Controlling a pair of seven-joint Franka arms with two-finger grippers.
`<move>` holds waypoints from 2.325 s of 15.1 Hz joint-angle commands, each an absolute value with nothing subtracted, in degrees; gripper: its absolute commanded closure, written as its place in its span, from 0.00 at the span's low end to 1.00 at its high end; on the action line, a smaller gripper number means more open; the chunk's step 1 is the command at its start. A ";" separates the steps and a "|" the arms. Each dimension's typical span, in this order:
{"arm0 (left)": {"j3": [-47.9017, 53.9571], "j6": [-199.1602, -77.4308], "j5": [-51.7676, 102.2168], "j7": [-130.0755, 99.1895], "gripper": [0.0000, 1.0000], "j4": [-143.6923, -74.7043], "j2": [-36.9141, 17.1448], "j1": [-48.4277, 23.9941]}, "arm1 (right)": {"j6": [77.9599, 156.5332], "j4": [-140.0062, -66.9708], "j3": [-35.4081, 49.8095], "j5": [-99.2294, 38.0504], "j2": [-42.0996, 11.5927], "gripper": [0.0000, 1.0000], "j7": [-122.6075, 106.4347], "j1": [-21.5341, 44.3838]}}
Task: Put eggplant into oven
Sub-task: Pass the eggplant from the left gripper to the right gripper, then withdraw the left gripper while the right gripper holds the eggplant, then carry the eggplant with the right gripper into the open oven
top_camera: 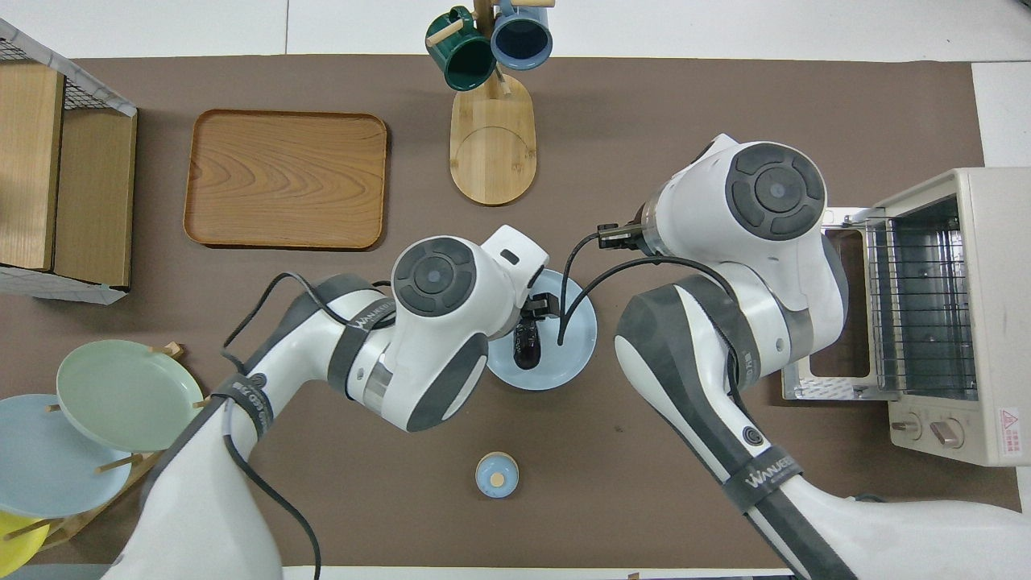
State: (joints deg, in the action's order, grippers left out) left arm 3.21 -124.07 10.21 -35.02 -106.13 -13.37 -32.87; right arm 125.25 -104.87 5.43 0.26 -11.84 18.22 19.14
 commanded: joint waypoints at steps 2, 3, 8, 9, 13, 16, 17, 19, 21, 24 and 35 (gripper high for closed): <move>3.25 -112.53 9.85 -27.70 0.00 -99.95 -10.55 -23.32 | 124.54 -101.87 5.45 0.52 -12.22 0.24 23.97 25.21; 3.34 -110.24 7.67 -25.95 0.00 -98.54 -10.37 -20.94 | 124.45 -101.08 5.36 0.61 -12.39 0.24 25.82 27.49; 3.08 -105.30 5.63 -14.70 0.00 -97.73 -6.51 -11.44 | 124.89 -98.53 5.54 11.32 -17.65 0.33 42.17 39.10; 3.08 -104.68 5.02 -12.42 0.00 -97.73 -5.72 -9.60 | 125.50 -98.53 5.45 12.03 -19.32 0.37 42.97 40.94; 2.99 -100.65 4.66 -6.16 0.00 -97.82 -2.21 -5.19 | 129.98 -100.45 5.45 16.00 -23.11 0.46 44.47 41.40; 2.99 -98.18 1.85 -5.63 0.00 -98.09 0.43 -4.66 | 134.98 -103.09 5.27 16.00 -24.69 0.49 44.91 41.05; 2.99 -96.61 1.76 -5.62 0.00 -97.56 0.53 -4.57 | 136.57 -104.23 5.27 16.00 -24.70 0.49 45.35 40.70; 2.99 -93.27 0.97 -5.62 0.00 -95.90 1.31 -4.48 | 137.02 -105.37 5.27 16.08 -24.52 0.49 45.44 40.43; 3.25 -90.10 -0.52 -5.45 0.00 -94.14 1.58 -4.22 | 138.16 -106.61 5.19 16.17 -24.26 0.49 45.44 40.34; 3.95 -87.19 -0.53 -5.10 0.00 -94.13 1.58 -2.81 | 139.21 -108.54 5.18 16.79 -23.82 0.61 45.53 40.43; 5.45 -87.98 0.09 -5.45 0.00 -94.22 0.97 -1.05 | 123.14 -103.09 4.92 31.37 -21.98 1.00 42.72 38.69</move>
